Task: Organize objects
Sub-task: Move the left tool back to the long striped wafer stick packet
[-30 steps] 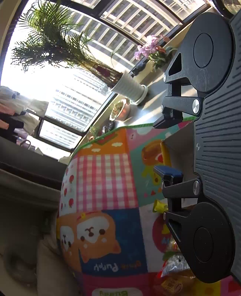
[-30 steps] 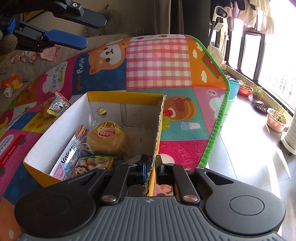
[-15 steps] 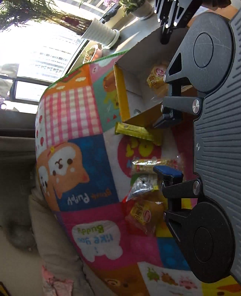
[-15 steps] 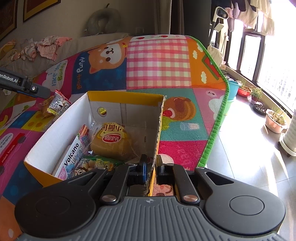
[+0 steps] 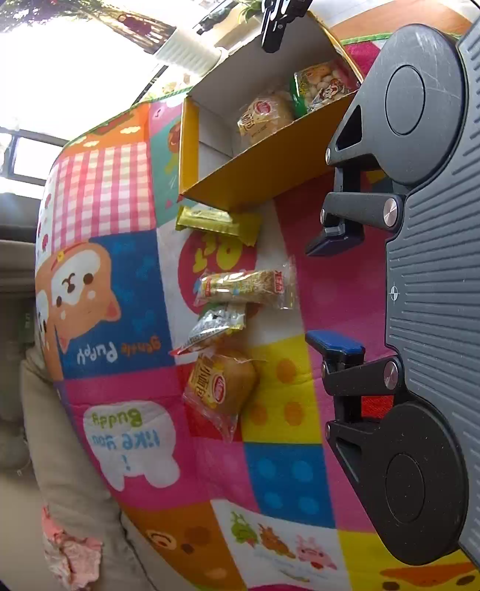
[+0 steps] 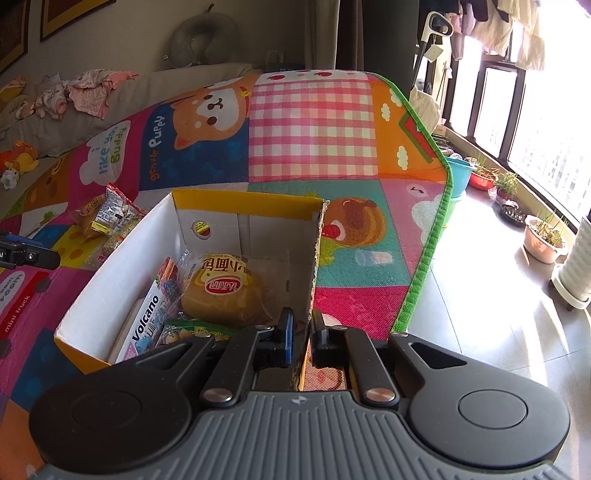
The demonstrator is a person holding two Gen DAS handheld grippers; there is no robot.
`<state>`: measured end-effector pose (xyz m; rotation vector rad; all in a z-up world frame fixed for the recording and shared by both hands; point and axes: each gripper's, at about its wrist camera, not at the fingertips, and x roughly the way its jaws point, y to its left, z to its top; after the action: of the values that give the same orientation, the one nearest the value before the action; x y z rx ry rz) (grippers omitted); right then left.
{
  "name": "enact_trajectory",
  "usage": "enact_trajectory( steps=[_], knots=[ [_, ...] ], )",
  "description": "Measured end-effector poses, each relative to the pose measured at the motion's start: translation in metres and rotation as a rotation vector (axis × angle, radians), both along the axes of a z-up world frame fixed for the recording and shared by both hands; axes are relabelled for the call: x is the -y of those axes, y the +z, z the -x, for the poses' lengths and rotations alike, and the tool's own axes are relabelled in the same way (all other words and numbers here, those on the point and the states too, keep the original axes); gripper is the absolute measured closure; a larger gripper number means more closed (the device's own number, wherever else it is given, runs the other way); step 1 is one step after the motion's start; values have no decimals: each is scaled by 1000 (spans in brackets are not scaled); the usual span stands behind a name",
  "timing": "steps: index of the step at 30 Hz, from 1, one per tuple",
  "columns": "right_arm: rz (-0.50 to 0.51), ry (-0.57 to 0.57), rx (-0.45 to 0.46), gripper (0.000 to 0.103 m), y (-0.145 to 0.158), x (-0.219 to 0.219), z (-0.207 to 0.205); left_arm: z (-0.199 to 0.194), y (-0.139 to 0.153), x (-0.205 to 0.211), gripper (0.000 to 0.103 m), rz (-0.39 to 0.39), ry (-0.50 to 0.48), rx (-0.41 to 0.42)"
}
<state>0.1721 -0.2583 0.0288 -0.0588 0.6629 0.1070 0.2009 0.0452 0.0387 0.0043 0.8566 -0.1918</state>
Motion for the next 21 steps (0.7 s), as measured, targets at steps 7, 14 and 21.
enact_trajectory(
  steps=[7, 14, 21],
  knots=[
    [19, 13, 7, 96, 7, 1, 3, 1, -8, -10, 55, 43, 16, -24],
    [102, 31, 3, 99, 8, -10, 3, -8, -17, -18, 55, 68, 43, -47],
    [100, 29, 7, 99, 7, -9, 3, -15, -20, -22, 55, 92, 58, -58]
  ],
)
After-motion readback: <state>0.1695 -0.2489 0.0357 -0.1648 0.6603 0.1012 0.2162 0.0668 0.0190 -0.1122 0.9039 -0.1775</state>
